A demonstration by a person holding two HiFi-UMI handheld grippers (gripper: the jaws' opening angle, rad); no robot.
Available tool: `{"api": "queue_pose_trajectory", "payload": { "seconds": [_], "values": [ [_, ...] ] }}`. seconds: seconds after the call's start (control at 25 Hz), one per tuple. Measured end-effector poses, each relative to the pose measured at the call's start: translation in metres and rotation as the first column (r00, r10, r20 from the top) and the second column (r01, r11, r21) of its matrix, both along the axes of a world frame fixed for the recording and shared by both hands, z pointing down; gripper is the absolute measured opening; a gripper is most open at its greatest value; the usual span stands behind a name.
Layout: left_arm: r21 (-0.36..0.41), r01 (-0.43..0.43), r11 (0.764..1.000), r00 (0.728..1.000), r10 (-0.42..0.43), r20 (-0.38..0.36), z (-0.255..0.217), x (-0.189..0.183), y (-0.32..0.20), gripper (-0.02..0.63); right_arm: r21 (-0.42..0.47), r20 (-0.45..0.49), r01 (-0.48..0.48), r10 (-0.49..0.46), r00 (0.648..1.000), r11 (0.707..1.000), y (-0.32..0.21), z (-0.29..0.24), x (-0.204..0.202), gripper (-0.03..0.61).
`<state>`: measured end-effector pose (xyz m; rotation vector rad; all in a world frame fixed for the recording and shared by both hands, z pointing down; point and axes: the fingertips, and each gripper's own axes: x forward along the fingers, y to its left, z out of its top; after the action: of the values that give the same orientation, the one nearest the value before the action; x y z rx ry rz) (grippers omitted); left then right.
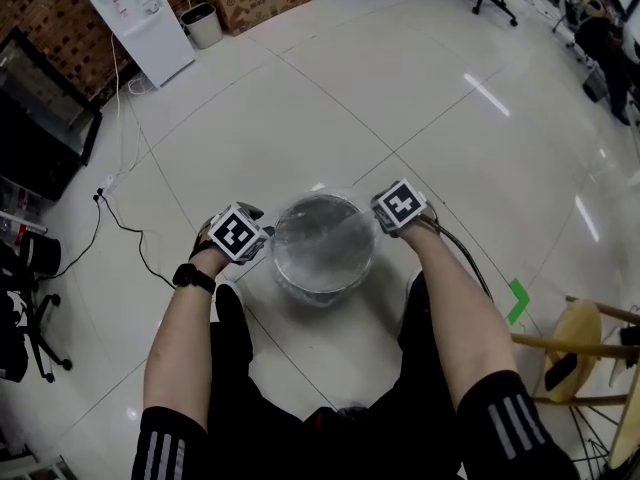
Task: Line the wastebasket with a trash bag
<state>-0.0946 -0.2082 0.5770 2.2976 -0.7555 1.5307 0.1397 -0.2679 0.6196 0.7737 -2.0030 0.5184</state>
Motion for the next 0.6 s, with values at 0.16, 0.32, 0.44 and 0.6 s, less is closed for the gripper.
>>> {"api": "queue_pose_trajectory", "payload": {
  "seconds": [0.16, 0.32, 0.44, 0.6],
  "values": [
    [-0.006, 0.048, 0.999, 0.998, -0.047, 0.041, 0.018, -0.020, -0.009, 0.158, -0.046, 0.017, 0.007, -0.006, 1.000, 0.999, -0.005, 0.019, -0.006, 0.009],
    [-0.059, 0.037, 0.998, 0.999, -0.037, 0.007, 0.033, -0.015, -0.011, 0.160, -0.083, -0.003, 0.097, -0.097, 0.995, 0.992, -0.001, 0.042, -0.014, 0.009],
    [-0.097, 0.054, 0.994, 0.999, -0.054, -0.004, 0.042, -0.012, -0.014, 0.161, -0.144, 0.021, 0.118, -0.116, 0.993, 0.982, 0.008, 0.050, -0.016, 0.011],
    [-0.068, 0.054, 0.996, 0.998, -0.051, 0.049, 0.052, -0.019, -0.026, 0.145, -0.235, 0.075, 0.137, -0.122, 0.990, 0.962, 0.021, 0.069, -0.018, 0.017]
  ]
}}
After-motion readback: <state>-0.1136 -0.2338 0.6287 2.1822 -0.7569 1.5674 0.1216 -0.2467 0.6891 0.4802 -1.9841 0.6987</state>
